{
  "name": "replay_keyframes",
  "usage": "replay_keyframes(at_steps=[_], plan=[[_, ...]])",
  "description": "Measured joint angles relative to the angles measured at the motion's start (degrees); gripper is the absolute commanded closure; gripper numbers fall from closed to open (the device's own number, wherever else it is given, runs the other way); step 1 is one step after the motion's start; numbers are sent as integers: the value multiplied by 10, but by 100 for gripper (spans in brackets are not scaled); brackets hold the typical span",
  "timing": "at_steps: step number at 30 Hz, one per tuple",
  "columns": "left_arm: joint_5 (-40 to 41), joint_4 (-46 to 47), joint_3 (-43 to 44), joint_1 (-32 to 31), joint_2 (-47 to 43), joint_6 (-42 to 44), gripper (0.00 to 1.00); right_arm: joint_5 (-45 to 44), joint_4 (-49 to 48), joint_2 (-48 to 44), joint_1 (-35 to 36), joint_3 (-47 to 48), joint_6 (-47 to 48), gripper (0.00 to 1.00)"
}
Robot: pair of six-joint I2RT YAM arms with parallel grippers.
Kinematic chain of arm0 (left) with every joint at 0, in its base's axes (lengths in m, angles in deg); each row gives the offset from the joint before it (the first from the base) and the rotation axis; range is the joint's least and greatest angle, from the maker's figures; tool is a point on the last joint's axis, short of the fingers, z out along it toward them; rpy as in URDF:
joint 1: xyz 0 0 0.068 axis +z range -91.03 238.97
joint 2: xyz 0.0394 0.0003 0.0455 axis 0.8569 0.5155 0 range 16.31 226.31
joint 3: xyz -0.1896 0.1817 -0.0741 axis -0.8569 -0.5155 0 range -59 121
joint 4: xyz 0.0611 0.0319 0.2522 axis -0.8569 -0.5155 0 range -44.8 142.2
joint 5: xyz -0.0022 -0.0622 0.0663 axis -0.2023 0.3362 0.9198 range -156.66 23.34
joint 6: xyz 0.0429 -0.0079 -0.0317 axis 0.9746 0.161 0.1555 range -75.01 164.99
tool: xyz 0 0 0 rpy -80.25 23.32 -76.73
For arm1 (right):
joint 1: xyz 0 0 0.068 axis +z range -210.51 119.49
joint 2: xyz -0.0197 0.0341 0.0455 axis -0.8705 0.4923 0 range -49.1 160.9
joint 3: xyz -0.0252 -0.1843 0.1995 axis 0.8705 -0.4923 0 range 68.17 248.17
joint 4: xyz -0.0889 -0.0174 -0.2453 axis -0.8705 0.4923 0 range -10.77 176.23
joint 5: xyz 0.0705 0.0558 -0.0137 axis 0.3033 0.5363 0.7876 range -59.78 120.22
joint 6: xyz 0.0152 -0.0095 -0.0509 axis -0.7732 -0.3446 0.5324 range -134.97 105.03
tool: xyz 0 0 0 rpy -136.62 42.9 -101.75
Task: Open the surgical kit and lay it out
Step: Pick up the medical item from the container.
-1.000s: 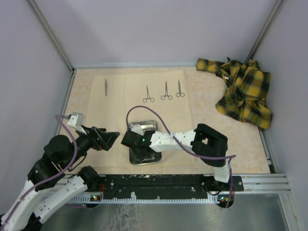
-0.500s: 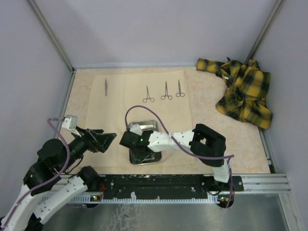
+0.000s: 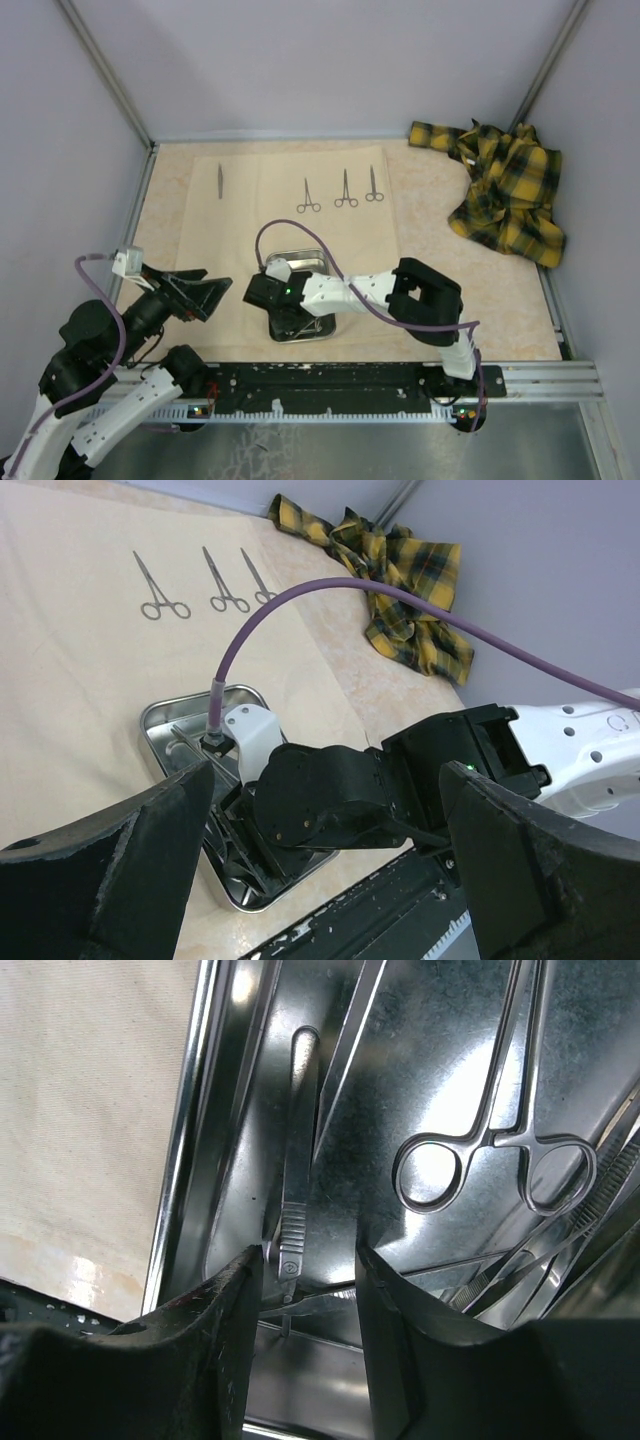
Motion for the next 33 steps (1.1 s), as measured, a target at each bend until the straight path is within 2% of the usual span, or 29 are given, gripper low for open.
replay_keyframes(at_steps=[12,17,23,33], plan=[[3,0,0,0,0,1,0,-7,23,31,5,40,0,58],[5,0,0,0,1,1,0,-14,30,39,5,51,0,72],[5,0,0,0,1,1,0,-22,36,39,5,49,-2,100],[5,0,0,0,3,1,0,-27,18,26,5,30,-2,100]])
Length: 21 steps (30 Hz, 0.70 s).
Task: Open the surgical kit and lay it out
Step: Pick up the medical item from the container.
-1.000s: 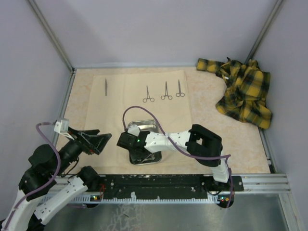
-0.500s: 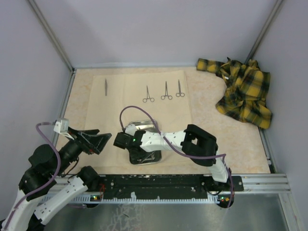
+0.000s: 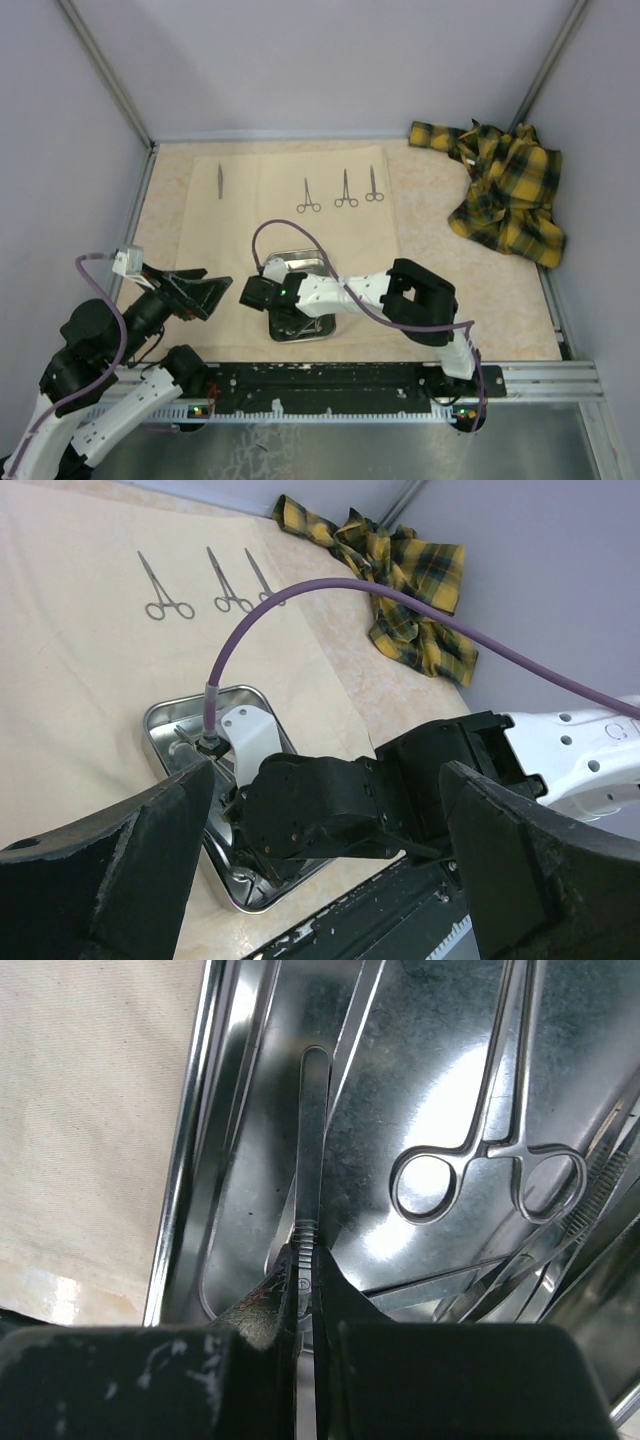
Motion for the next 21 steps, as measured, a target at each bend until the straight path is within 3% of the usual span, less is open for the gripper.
replay_keyframes(at_steps=[12,13,17,21], plan=[[0,4,0,0,1,0,0,-25,5,-35,0,-34,2,100],[0,4,0,0,1,0,0,-26,3,-37,0,-37,2,98],[0,5,0,0,1,0,0,-25,2,-40,0,-45,3,71],[0,5,0,0,2,0,0,-23,-8,-51,0,-61,7,69]])
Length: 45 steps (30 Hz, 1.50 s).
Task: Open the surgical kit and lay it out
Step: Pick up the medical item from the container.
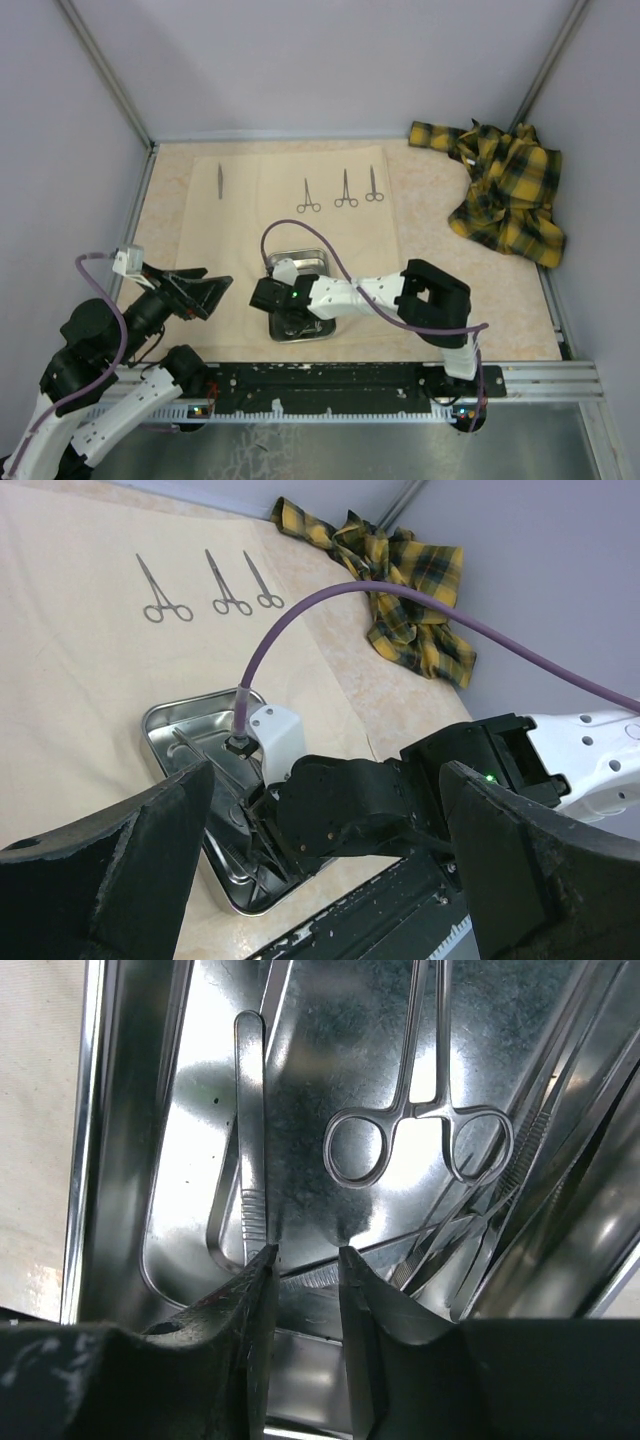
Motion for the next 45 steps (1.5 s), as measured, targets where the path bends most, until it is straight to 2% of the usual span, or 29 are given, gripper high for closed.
replay_keyframes(at_steps=[6,11,16,23,26,33,45], plan=[[0,5,-2,0,1,0,0,-1,-7,-30,9,-18,-3,68],[0,6,-4,0,2,0,0,5,-25,-44,22,-26,-5,62],[0,10,-6,0,2,0,0,22,-34,-44,26,-28,-8,52],[0,11,-7,0,3,0,0,29,-15,-5,26,-17,-25,50],[0,12,-7,0,3,0,0,26,2,12,26,4,-28,59],[0,12,-7,0,3,3,0,35,-2,15,23,5,-33,98],[0,12,-7,0,7,6,0,23,-8,8,18,2,-23,100]])
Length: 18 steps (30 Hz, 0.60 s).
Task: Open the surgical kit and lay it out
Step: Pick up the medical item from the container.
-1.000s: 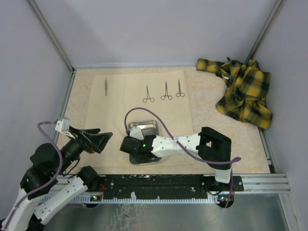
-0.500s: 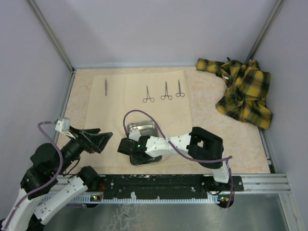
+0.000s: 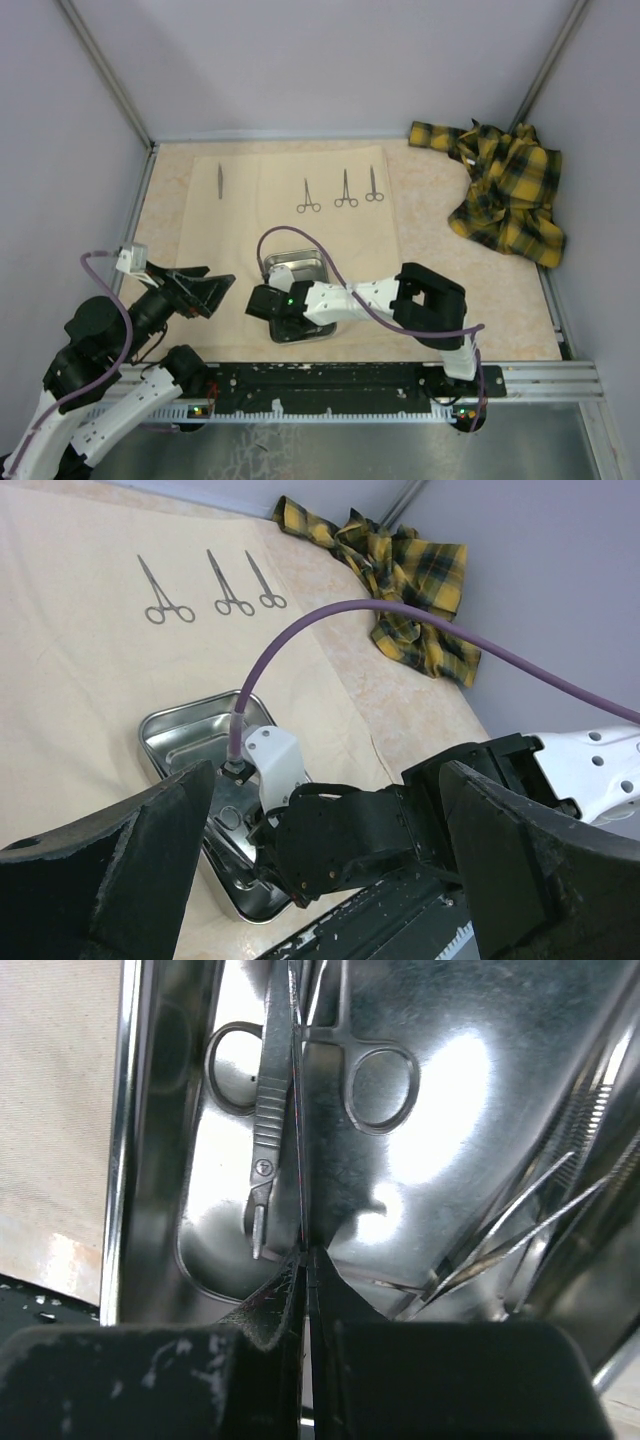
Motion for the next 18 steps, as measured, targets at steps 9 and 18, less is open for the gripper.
replay_keyframes(at_steps=[9,18], plan=[[0,0,0,0,0,1,0,-31,16,-52,-8,0,14,100],[0,0,0,0,0,1,0,-29,2,-103,-31,-38,18,100]])
